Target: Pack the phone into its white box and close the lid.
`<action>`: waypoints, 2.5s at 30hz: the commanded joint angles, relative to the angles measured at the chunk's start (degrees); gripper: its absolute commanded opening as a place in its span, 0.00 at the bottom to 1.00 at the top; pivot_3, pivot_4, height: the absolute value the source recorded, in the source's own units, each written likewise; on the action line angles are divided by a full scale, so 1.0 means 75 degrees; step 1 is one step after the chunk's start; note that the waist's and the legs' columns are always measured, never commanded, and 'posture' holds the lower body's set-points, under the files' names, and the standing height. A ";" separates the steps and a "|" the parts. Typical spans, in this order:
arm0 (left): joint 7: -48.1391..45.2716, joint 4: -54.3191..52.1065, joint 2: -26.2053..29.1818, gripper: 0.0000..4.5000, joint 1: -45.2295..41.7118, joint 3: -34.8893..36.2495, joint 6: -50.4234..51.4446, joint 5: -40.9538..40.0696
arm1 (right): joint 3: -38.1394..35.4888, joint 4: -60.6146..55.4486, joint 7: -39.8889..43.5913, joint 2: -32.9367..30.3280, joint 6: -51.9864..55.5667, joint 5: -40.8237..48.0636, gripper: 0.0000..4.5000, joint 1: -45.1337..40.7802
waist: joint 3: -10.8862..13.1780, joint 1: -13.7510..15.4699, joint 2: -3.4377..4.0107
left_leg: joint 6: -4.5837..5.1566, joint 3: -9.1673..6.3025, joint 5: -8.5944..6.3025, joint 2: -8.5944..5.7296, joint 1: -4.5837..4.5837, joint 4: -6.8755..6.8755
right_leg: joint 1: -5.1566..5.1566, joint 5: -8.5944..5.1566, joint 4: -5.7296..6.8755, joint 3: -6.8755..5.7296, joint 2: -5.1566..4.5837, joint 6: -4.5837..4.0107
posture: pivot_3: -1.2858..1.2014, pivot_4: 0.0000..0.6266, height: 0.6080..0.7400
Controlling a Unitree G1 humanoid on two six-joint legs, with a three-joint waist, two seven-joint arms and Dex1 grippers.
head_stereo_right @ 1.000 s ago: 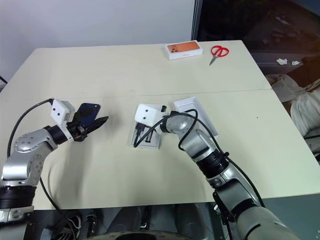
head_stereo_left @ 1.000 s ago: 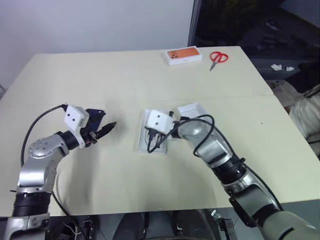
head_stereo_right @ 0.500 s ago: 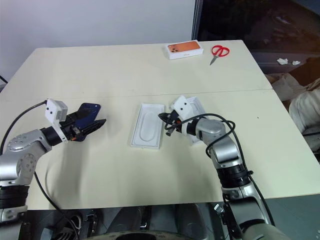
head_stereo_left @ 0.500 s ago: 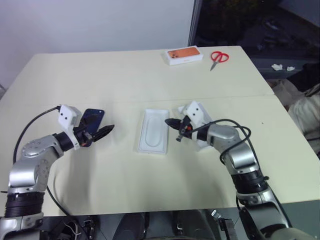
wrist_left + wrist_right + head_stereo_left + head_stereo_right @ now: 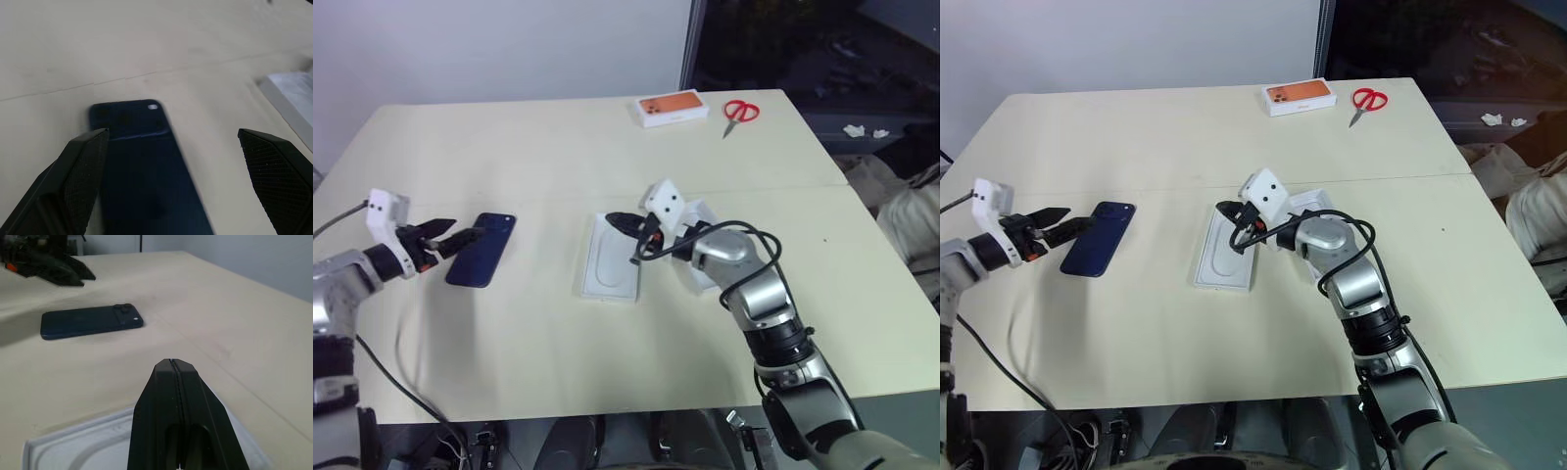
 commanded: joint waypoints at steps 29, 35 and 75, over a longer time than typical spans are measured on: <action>-0.2715 0.4509 -0.0344 0.59 -0.2100 -0.1667 -0.0667 0.2242 | 0.0571 -0.0040 -0.0102 0.0013 -0.0317 -0.0332 0.00 -0.0194 | -0.0010 -0.0013 -0.0008 | 0.0003 0.0001 0.0005 -0.0014 -0.0035 0.0018 | -0.0037 0.0001 0.0022 0.0001 -0.0008 0.0001 | 0.52 0.24 1.00; -0.2509 0.4451 -0.0406 0.59 -0.2069 -0.1485 -0.0632 0.2312 | 0.1684 0.1530 -0.0076 0.0534 -0.0729 -0.1237 0.00 -0.0986 | -0.0012 -0.0039 -0.0010 | 0.0004 0.0002 0.0008 -0.0017 -0.0031 0.0019 | -0.0038 0.0001 0.0030 0.0001 -0.0010 0.0001 | 0.52 0.24 1.00; -0.2648 0.2830 -0.0741 0.59 -0.1478 -0.1001 0.2440 0.1084 | 0.2592 0.6349 -0.1011 0.2933 -0.1199 -0.3268 0.00 -0.3027 | -0.0023 -0.0060 -0.0029 | -0.0030 -0.0006 0.0032 -0.0021 0.0017 0.0016 | -0.0039 0.0002 0.0062 0.0007 -0.0009 -0.0001 | 0.52 0.24 1.00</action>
